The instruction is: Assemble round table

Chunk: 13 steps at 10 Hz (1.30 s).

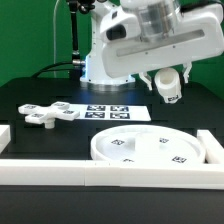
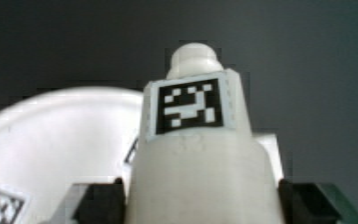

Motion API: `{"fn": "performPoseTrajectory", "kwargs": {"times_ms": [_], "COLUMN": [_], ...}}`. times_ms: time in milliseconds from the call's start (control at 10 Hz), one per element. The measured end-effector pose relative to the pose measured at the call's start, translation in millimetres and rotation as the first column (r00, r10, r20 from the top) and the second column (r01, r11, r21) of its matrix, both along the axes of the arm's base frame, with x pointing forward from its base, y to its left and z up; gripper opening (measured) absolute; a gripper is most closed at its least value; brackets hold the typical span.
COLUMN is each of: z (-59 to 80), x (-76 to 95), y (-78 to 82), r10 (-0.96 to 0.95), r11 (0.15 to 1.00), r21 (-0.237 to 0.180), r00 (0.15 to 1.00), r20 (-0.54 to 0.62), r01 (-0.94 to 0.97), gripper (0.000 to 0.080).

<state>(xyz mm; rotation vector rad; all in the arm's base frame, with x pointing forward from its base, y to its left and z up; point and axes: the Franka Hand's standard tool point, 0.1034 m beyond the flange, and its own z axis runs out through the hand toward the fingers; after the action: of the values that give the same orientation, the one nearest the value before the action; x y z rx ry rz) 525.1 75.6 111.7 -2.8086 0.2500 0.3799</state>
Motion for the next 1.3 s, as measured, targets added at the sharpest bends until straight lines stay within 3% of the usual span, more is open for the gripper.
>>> {"fn": "performPoseTrajectory", "kwargs": {"times_ms": [400,800,1100,1300], "z": [-4.2,23.4,16.6,13.0], "x": [6.9,43.1,38.4,37.6], "y": [-6.3,-24.7,-31.9,-31.6], "r10": [-0.027,0.157,0.147,0.162], "r11": [0.995,0.972,0.964,0.963], "r21": [-0.088,-0.234,-0.262,-0.267], "r00": [0.966,0.812,0.734,0.741], "r20": [0.256,0.562,0.663,0.652], "r01": [0.051,-0.027,0.043,0.024], "gripper": [0.041,0.041,0.041,0.041]}}
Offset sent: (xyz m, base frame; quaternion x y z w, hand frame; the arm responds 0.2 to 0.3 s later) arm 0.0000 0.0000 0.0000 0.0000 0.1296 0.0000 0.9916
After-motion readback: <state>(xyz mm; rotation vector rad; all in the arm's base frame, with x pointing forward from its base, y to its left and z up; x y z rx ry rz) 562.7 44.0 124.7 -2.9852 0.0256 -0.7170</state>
